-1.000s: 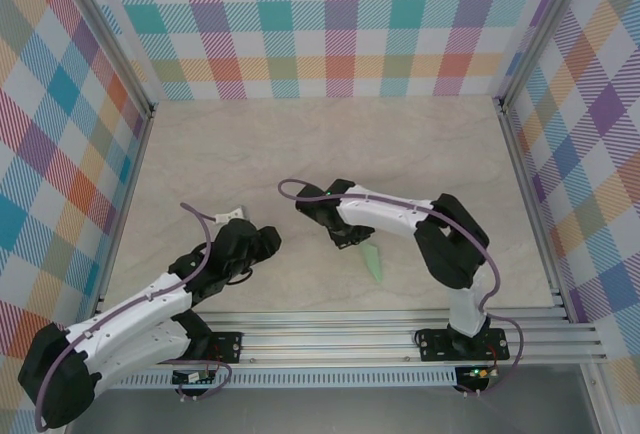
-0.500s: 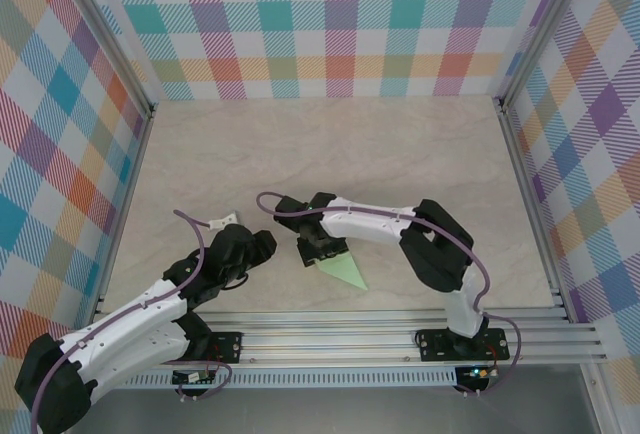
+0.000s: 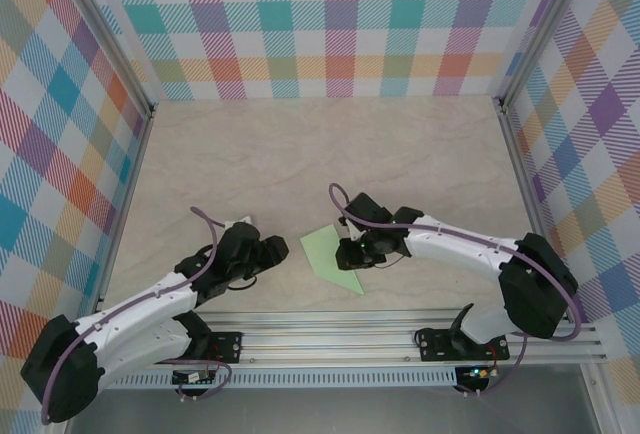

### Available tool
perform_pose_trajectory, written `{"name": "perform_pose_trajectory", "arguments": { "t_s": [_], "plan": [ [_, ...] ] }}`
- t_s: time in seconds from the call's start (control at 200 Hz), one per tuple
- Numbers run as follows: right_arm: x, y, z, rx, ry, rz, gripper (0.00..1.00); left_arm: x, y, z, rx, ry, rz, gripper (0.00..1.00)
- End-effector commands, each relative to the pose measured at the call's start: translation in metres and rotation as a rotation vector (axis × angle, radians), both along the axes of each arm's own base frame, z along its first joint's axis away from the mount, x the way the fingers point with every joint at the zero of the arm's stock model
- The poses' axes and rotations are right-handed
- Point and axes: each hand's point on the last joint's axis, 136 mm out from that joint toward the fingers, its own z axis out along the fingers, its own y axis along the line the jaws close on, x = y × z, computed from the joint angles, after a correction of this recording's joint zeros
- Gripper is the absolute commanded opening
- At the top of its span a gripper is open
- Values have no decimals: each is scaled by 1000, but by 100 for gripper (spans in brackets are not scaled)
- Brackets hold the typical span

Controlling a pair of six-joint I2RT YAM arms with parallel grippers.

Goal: Fold a paper plane with a square sheet of paper (pick it up from the middle)
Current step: Perform the fifth fold on the wing at the bottom-center of the table.

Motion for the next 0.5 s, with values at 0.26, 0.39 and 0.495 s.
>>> {"name": "perform_pose_trajectory", "arguments": {
  "t_s": [0.26,0.39,0.495],
  "plan": [
    [8,4,-23,69,75,-15,7,-8,-44,-13,-23,67,-130,55],
    [16,-6,-33,64,91,-47,8,-9,-55,-17,-12,79,-159,56],
    [18,-10,-41,76,114,-61,8,-9,-64,-18,-13,84,-176,57]
  ]
}}
